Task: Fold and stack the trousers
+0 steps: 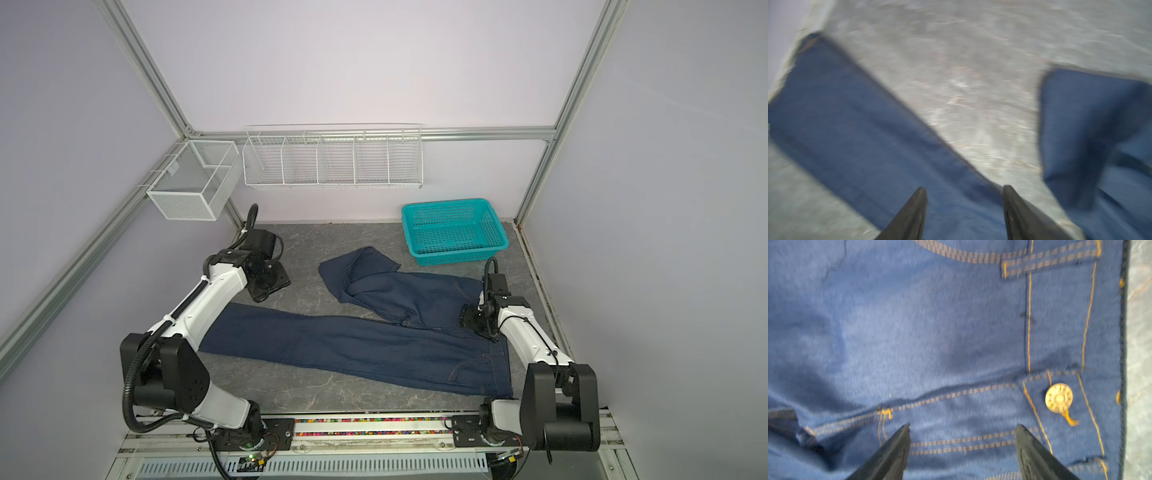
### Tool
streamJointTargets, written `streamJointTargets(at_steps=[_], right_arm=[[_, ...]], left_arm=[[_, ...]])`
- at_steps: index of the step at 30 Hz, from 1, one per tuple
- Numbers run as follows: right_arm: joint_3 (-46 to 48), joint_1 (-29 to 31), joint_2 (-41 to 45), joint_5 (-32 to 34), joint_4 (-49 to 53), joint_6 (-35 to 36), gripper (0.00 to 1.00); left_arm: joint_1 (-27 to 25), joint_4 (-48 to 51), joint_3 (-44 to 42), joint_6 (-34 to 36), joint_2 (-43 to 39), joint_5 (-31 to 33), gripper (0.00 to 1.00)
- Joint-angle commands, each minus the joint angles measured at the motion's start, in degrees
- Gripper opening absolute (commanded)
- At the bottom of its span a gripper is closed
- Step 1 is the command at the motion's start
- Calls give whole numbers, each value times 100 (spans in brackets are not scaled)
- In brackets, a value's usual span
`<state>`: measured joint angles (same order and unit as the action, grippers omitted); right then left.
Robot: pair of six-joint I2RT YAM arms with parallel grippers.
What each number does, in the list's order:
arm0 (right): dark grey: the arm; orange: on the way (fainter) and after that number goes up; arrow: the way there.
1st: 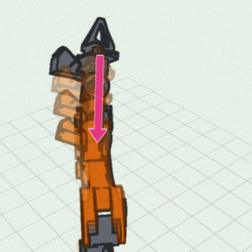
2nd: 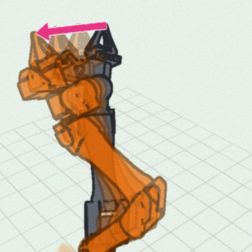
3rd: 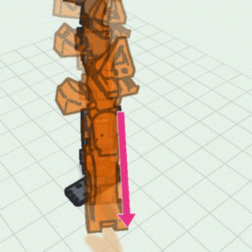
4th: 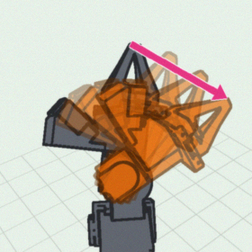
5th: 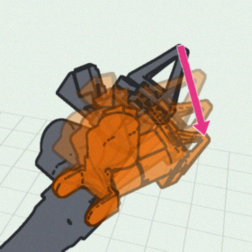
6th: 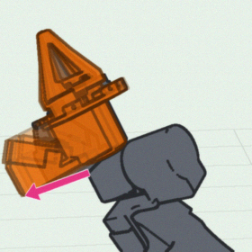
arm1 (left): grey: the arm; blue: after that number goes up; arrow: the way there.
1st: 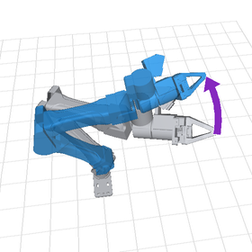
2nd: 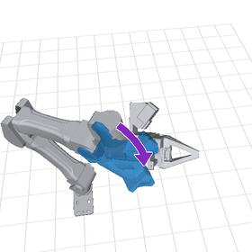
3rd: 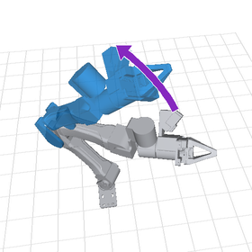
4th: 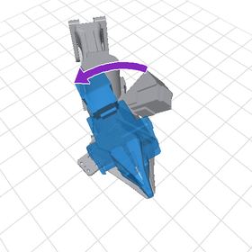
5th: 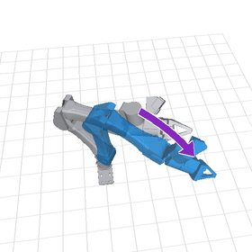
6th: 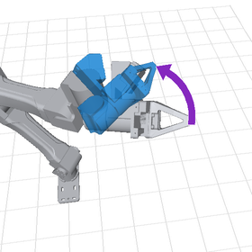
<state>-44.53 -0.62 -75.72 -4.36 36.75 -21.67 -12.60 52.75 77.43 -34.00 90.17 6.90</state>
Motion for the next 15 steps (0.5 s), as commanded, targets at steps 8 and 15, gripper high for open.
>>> streamJointTargets(at_steps=[8, 15], right_arm=[[-548, -336, -499, 153, -472, 404, 84], [-785, -493, -661, 57, -328, 691, 86]], left_arm=[[-1072, -701, 2292, 927, 2169, -422, 59], [-1235, -557, 4005, 1775, 3577, -896, 59]])
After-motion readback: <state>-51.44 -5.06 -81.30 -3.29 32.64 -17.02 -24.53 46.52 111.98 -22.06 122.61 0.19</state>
